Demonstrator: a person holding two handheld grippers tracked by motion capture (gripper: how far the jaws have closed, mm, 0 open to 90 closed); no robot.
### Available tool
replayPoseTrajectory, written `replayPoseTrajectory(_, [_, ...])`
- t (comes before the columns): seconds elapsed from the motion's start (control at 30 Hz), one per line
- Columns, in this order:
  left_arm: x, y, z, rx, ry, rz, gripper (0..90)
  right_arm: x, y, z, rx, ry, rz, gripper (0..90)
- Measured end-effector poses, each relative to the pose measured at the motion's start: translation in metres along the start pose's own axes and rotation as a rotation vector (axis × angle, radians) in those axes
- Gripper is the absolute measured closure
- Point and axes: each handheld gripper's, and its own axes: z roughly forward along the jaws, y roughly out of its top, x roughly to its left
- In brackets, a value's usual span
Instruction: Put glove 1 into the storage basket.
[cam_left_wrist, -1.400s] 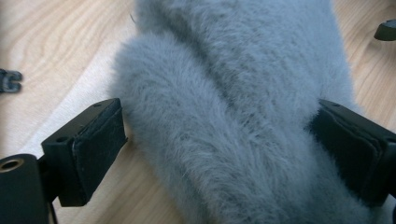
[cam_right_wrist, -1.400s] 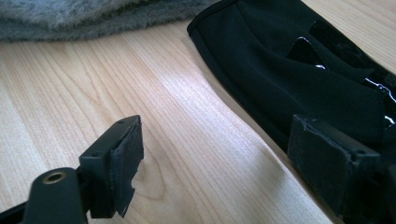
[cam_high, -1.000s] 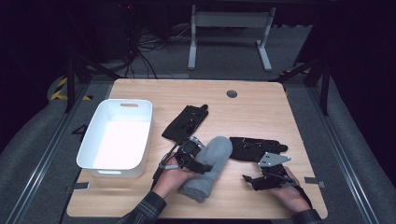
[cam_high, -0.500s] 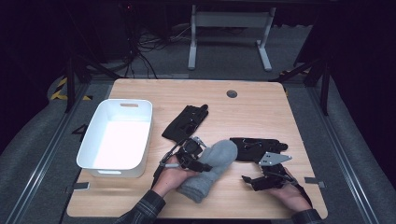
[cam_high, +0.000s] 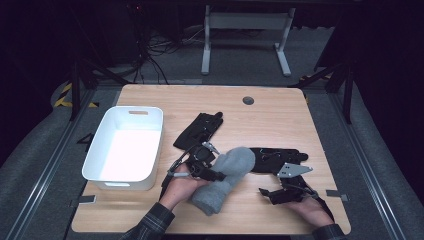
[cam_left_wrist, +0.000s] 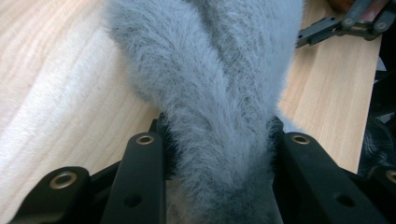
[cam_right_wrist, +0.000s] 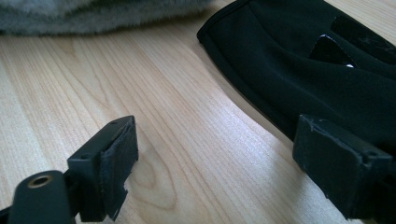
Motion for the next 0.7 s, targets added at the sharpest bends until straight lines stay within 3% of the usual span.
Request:
replayPoseTrajectory(0.47, [-0.004,0.017,-0.036,-0.04,0.034,0.024,64.7,0.0,0.0,0.0,0.0,0.002,0.001,14.7])
replayPoseTrajectory(0.7, [0.0,0.026,-0.063,-0.065,0.056,0.018,64.5,0.0,0.0,0.0,0.0,0.002,0.0,14.6])
